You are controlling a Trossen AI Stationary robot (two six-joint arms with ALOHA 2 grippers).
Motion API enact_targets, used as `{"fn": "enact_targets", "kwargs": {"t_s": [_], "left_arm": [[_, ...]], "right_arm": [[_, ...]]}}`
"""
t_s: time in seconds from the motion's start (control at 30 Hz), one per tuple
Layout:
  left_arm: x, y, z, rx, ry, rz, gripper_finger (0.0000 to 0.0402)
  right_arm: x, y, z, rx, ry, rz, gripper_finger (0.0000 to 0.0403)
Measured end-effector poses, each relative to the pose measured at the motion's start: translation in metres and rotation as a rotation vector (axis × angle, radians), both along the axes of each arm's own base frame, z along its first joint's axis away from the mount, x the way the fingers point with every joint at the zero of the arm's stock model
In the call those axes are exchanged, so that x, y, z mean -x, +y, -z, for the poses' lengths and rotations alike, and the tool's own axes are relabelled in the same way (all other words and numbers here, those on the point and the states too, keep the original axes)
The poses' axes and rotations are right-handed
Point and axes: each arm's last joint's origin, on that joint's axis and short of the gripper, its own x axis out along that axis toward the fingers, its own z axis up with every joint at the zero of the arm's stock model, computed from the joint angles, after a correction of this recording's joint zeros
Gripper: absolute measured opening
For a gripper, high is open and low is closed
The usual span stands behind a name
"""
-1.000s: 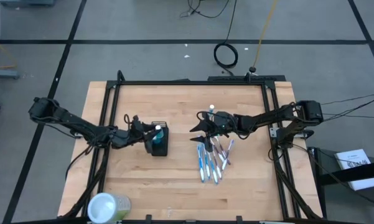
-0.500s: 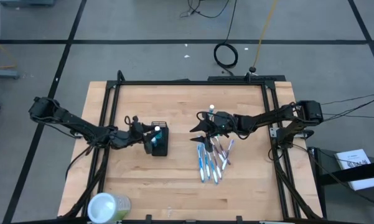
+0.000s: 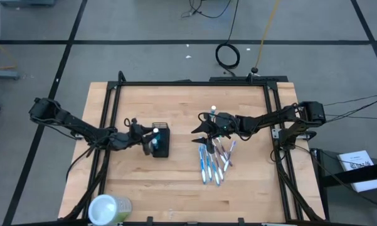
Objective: Pick & Place toothbrushing station
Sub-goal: Put the bottom mouthwash into the middle compartment of the mesh organizer, then put the mouthwash bottle into the middle compartment of the mesh organizer
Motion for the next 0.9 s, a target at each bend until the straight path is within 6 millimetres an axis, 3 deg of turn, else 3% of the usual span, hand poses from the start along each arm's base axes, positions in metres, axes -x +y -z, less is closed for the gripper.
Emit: {"fn": "enact_targets", "kwargs": {"t_s": [0.4,0.9], "left_arm": [[0.0042,0.0006,0.0057,0.01,-0.003,0.032,0.0102],[0.0043,0.0009,0.0061,0.075,-0.027,0.017,0.0185]], "right_arm": [[0.0,-0.0016,0.0002,0.035,0.0,0.04,0.0187],[0.0002,-0.0012,0.0008,0.034,0.007,0.035,0.0187]]}}
